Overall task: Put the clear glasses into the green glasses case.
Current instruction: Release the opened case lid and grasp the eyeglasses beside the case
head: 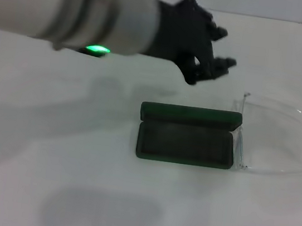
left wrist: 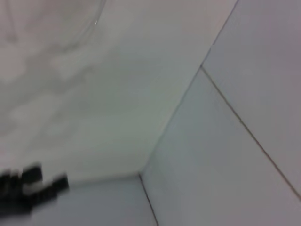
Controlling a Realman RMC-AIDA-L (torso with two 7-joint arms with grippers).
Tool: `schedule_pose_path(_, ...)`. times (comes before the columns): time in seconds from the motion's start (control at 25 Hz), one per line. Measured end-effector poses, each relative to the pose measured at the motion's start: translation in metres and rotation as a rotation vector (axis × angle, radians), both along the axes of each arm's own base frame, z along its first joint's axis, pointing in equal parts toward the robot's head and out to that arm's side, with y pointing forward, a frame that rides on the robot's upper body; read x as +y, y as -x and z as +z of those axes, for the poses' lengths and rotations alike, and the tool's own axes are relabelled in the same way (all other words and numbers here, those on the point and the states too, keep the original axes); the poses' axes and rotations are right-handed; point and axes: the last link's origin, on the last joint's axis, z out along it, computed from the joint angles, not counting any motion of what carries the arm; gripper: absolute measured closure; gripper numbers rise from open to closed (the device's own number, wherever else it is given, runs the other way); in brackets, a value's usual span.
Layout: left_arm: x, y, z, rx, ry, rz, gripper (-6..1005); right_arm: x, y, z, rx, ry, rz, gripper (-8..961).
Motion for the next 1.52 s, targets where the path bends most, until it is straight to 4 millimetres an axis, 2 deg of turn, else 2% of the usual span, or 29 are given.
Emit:
schedule_pose_path(0.04,-0.001,0.007,0.013,-0.083,0.022,0.017,575,0.0,0.0,0.0,-0.001,0.001,-0.004,322)
schedule_pose_path(0.16,-0.002,0.02,0.035,-0.198,0.045,0.028,576,0.002,-0.001,0.0,-0.01,0.016,-0.012,322)
schedule_pose_path(0.36,-0.014,0.056,0.081,-0.447,0.114,-0.014,628,0.006,0.002,0.0,-0.04,0.091,-0.01,322)
schedule_pose_path(0.6,-0.019,0.105,0.113,-0.65,0.206,0.005,818,0.014,0.018,0.005,-0.091,0.181,0.032,322)
schedule_pose_path(0.8,-0.024,0.144,0.117,-0.805,0.301,0.02,844,0.025,0.045,0.006,-0.2,0.372,0.051,322)
schedule_pose_path(0.92,-0.029,0.169,0.116,-0.878,0.32,0.042,860,0.032,0.066,0.018,-0.29,0.445,0.052,331)
schedule_pose_path(1.04,-0.032,0.179,0.113,-0.889,0.307,0.057,869,0.042,0.094,0.039,-0.345,0.508,0.024,344)
schedule_pose_path(1.16,-0.037,0.191,0.107,-0.899,0.282,0.067,879,0.059,0.116,0.046,-0.432,0.63,-0.078,374)
schedule_pose_path(1.36,-0.04,0.206,0.094,-0.937,0.256,0.073,904,0.083,0.145,0.042,-0.626,0.776,-0.227,413)
schedule_pose_path(1.52,-0.038,0.212,0.087,-0.967,0.238,0.071,904,0.103,0.17,0.029,-0.756,0.829,-0.288,414)
